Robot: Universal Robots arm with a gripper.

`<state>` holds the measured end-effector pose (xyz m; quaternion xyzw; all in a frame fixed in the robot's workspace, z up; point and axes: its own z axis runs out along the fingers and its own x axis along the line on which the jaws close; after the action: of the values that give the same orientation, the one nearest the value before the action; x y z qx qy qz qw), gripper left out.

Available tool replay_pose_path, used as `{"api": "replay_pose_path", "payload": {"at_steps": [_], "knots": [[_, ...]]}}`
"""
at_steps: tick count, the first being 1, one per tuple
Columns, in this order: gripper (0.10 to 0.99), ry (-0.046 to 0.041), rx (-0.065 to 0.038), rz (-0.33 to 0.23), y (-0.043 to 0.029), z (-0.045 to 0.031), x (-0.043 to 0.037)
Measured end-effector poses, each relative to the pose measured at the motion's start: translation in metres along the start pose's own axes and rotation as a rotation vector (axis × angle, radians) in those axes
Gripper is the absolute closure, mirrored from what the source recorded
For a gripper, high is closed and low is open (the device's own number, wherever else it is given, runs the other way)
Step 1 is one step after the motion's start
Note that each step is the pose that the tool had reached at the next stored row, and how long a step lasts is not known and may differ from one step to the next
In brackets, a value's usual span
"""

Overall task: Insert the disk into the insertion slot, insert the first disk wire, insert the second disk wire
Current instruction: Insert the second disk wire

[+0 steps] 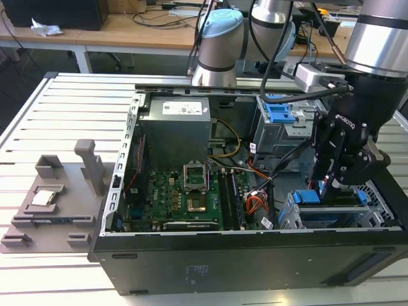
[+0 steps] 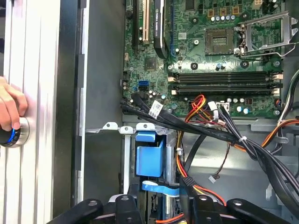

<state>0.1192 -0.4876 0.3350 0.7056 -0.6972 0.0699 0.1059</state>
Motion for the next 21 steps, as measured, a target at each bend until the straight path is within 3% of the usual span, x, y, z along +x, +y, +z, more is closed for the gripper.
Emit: {"api": "replay_pose_path", "payload": {"at_steps": [4, 15, 16, 17, 19, 21], "knots": [[0.624, 0.0128, 0.0, 0.001, 0.0, -0.0001, 0.0001], [0.639, 0.0126, 0.0, 0.001, -0.0002, 0.0038, -0.0009], [0.769, 0.0126, 0.0, 0.001, -0.0002, 0.0038, -0.0009], [0.827, 0.0124, 0.0, 0.001, -0.0002, 0.0038, -0.001], [0.875, 0.0124, 0.0, 0.001, -0.0002, 0.0039, -0.001], [0.98, 0.0125, 0.0, 0.001, -0.0002, 0.0039, -0.001]]}}
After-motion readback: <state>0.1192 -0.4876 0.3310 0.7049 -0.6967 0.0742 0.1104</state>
